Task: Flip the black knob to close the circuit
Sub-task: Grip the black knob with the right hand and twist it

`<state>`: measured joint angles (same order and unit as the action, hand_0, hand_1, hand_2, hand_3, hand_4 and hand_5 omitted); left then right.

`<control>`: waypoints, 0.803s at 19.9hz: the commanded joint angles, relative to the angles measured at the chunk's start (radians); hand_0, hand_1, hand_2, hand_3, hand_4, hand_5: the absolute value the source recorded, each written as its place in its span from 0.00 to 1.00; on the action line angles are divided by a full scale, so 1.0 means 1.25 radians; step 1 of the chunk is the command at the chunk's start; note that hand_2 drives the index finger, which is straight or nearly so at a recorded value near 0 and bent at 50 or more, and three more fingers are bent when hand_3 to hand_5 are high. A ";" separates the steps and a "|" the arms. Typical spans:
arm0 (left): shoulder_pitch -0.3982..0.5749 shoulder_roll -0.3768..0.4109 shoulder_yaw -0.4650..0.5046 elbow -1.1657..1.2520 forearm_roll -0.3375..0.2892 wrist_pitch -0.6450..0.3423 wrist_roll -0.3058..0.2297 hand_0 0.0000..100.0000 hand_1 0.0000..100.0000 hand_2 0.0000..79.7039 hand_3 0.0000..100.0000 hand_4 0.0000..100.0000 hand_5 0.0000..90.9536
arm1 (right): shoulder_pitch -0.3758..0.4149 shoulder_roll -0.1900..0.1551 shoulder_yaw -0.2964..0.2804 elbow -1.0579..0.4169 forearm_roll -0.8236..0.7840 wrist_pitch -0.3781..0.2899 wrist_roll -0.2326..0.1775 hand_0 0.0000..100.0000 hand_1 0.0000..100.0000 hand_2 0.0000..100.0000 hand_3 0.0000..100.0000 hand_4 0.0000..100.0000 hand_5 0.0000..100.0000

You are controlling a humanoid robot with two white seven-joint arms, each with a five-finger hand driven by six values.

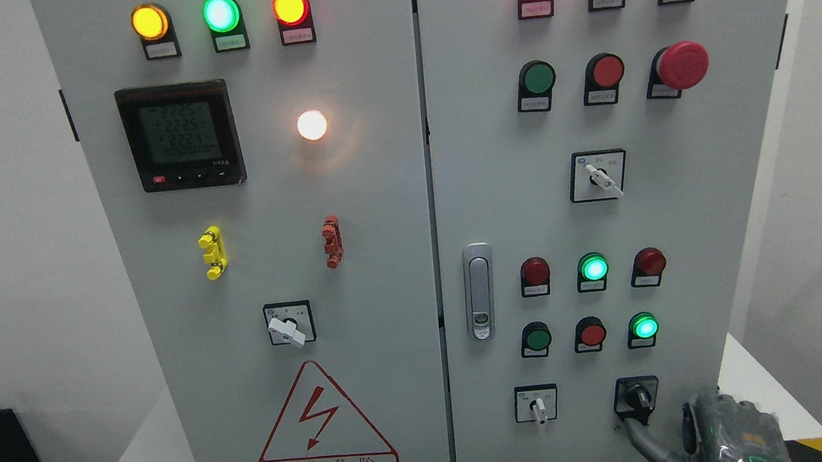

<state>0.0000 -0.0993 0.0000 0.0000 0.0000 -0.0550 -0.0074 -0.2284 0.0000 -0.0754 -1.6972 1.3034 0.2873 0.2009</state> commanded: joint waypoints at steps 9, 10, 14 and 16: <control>0.027 0.000 0.009 -0.027 0.006 0.000 0.000 0.00 0.00 0.00 0.05 0.03 0.00 | -0.009 -0.006 -0.027 0.004 -0.005 0.005 -0.002 0.00 0.07 0.90 1.00 0.79 0.86; 0.027 0.000 0.009 -0.027 0.006 0.000 0.000 0.00 0.00 0.00 0.05 0.03 0.00 | -0.010 -0.005 -0.027 0.004 -0.005 0.005 -0.002 0.00 0.07 0.90 1.00 0.79 0.86; 0.027 0.000 0.009 -0.027 0.006 0.000 0.000 0.00 0.00 0.00 0.05 0.03 0.00 | -0.014 -0.005 -0.028 0.004 -0.005 0.005 -0.004 0.00 0.07 0.90 1.00 0.79 0.86; 0.027 0.000 0.009 -0.027 0.006 0.000 0.000 0.00 0.00 0.00 0.05 0.03 0.00 | -0.016 -0.004 -0.028 0.004 -0.005 0.005 -0.004 0.00 0.07 0.90 1.00 0.79 0.86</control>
<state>0.0000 -0.0993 0.0000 0.0000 0.0000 -0.0550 -0.0074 -0.2406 0.0002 -0.0994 -1.6927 1.2981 0.2913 0.2063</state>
